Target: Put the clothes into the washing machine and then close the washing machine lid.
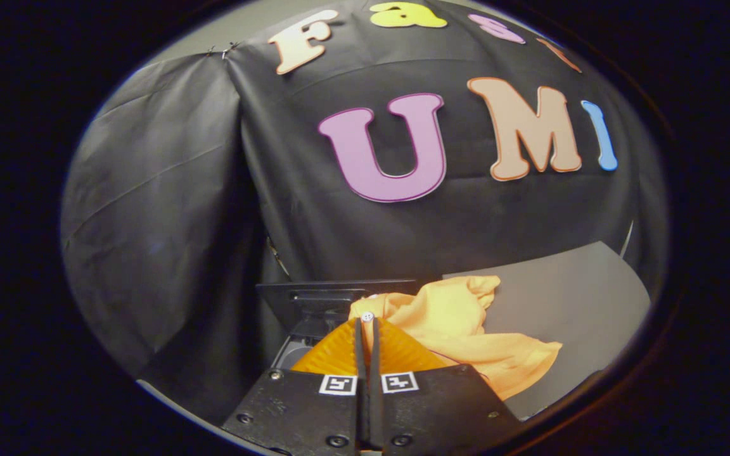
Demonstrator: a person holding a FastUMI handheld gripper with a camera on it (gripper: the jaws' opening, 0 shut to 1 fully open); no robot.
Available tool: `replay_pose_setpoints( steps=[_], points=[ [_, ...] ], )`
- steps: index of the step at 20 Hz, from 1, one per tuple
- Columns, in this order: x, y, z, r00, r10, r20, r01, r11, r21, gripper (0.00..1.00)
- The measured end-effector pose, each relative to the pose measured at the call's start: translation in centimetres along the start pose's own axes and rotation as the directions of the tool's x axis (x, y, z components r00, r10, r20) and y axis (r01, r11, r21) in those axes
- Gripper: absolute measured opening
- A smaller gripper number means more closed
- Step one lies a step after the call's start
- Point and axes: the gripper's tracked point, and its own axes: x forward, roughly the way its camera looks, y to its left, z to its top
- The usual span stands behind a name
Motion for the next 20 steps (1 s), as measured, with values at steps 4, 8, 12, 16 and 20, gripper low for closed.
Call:
replay_pose_setpoints(
  steps=[4,8,12,16,20],
  points=[
    [2.3,5.0,-0.1,0.997,0.07,0.024,-0.071,0.997,0.019,0.0],
    [4.9,8.4,-1.3,0.994,0.105,0.044,-0.106,0.994,0.03,0.0],
    [8.2,10.6,-5.1,0.993,0.115,-0.012,-0.115,0.993,0.002,0.0],
    [10.9,10.2,-9.4,0.995,0.073,-0.068,-0.076,0.996,-0.043,0.0],
    [13.2,9.0,-13.8,0.992,0.049,-0.12,-0.052,0.998,-0.026,0.0]
  ],
)
